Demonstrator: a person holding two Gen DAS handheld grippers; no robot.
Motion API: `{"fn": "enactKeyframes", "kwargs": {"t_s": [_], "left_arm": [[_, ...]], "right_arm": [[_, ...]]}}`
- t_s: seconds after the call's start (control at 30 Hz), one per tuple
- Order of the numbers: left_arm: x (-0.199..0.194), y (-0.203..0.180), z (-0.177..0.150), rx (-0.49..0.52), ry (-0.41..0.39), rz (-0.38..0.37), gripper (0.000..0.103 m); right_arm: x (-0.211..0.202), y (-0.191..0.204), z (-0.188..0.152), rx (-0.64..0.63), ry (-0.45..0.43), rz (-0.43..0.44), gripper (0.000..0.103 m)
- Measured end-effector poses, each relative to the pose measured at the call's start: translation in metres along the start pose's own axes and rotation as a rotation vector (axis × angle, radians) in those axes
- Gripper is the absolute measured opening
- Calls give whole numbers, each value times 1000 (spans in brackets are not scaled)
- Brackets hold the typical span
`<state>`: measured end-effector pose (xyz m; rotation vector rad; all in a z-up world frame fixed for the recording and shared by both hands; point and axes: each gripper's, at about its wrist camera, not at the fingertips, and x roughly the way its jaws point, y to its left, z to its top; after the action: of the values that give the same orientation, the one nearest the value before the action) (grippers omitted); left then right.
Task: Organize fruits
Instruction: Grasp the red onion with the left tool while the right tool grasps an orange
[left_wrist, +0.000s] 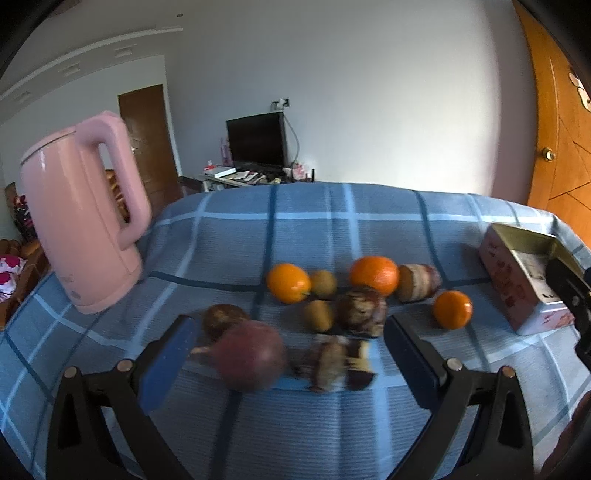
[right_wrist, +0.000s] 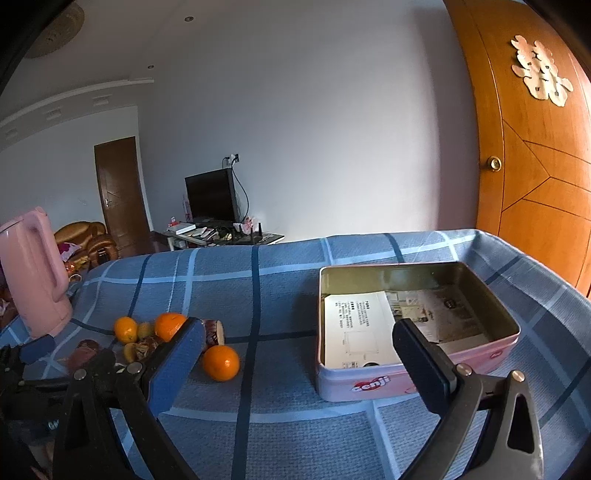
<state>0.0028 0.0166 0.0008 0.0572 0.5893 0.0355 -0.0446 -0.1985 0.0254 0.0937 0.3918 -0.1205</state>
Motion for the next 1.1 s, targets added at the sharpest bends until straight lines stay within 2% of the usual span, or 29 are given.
{"fn": "enactKeyframes", "kwargs": {"t_s": [0.1,0.17,0.27,0.33,0.53,0.67,0.73,0.83,0.97,1.1], "left_arm": [[-1,17,5,12,14,-20,103],[1,36,4,-25,9,-31,103],[8,57,2,-62,74,-62,103],[10,65,-2,-85,83,-87,103],[15,55,-7,0,105,-115,102],[18,53,-7,29,114,-61,102],[23,56,-8,20,132,-66,102],[32,55,-9,8,169,-89,97],[39,50,-10,-10,193,-123,88],[45,47,-9,-8,211,-122,80]], "right_arm": [[2,1,-1,-7,13,22,101],[3,4,-2,-14,27,47,101],[5,11,-4,-35,53,93,94],[7,18,-5,-58,73,124,89],[22,35,-8,-104,154,191,85],[43,45,-11,-118,248,205,84],[55,52,-12,-133,296,201,79],[74,59,-15,-140,370,203,72],[95,64,-19,-142,451,191,71],[112,65,-23,-109,513,194,71]]}}
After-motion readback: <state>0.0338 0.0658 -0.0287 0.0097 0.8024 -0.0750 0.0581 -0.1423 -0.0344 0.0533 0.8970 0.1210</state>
